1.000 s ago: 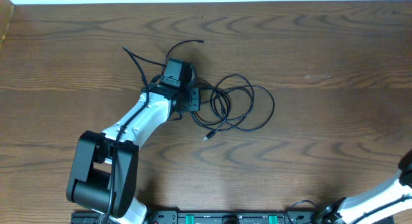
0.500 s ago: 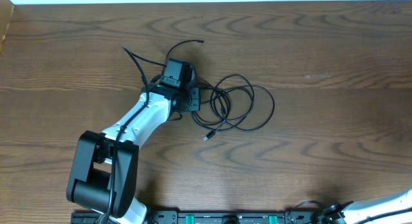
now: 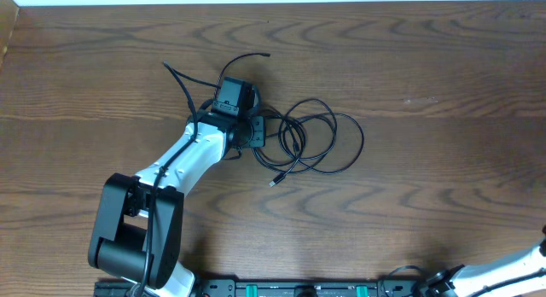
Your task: Untangle cables
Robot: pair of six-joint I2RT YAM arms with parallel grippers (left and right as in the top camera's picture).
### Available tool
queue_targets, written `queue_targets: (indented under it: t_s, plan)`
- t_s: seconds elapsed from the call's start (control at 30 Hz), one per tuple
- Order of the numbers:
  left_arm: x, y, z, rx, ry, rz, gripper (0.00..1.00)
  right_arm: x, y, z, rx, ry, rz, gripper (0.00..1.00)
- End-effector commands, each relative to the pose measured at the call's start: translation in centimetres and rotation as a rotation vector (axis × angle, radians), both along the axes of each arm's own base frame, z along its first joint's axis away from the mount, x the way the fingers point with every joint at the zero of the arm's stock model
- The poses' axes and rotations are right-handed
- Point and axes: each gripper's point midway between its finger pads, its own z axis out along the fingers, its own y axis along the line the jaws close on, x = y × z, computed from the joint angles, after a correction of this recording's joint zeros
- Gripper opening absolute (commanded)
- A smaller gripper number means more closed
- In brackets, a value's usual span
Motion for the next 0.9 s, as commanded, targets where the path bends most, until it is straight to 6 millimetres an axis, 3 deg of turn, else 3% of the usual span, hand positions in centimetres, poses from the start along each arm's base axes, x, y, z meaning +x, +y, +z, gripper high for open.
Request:
queue_targets:
  t_s: [0.0,0.07,0.17,0.33,0.43,0.6,0.73,0.87]
  plan:
    - [0.6,0.1,0.6,0.011,-0.031,-0.001,0.09,0.1,2.4,-2.2,0.237,-0.117,-0.217,0.99]
    - [0.6,0.1,0.6,0.010,-0.030,0.003,0.09,-2.8,3.3,-4.7,0.293,-0.036,-0.469,0.99]
    - [0.6,0.1,0.6,0.010,-0.030,0.003,0.09,-6.6,3.5,-5.5,0.236,0.044,-0.735,0.99]
    - [0.6,0.1,0.6,0.010,-0.030,0.003,0.09,-8.6,3.5,-5.8,0.241,0.112,-0.753,0.99]
    - [0.6,0.1,0.6,0.010,-0.030,0.003,0.09,-5.5,4.6,-6.4,0.343,0.086,-0.517,0.99]
    - [0.6,0.1,0.6,0.009,-0.029,0.005,0.09,1.9,9.6,-5.7,0.559,-0.084,-0.049,0.92]
    - [0.6,0.1,0.6,0.009,-0.029,0.006,0.09,4.2,11.8,-5.1,0.588,-0.117,0.074,0.93]
    - [0.6,0.1,0.6,0.008,-0.030,0.006,0.09,6.9,14.6,-4.7,0.499,-0.064,0.307,0.89]
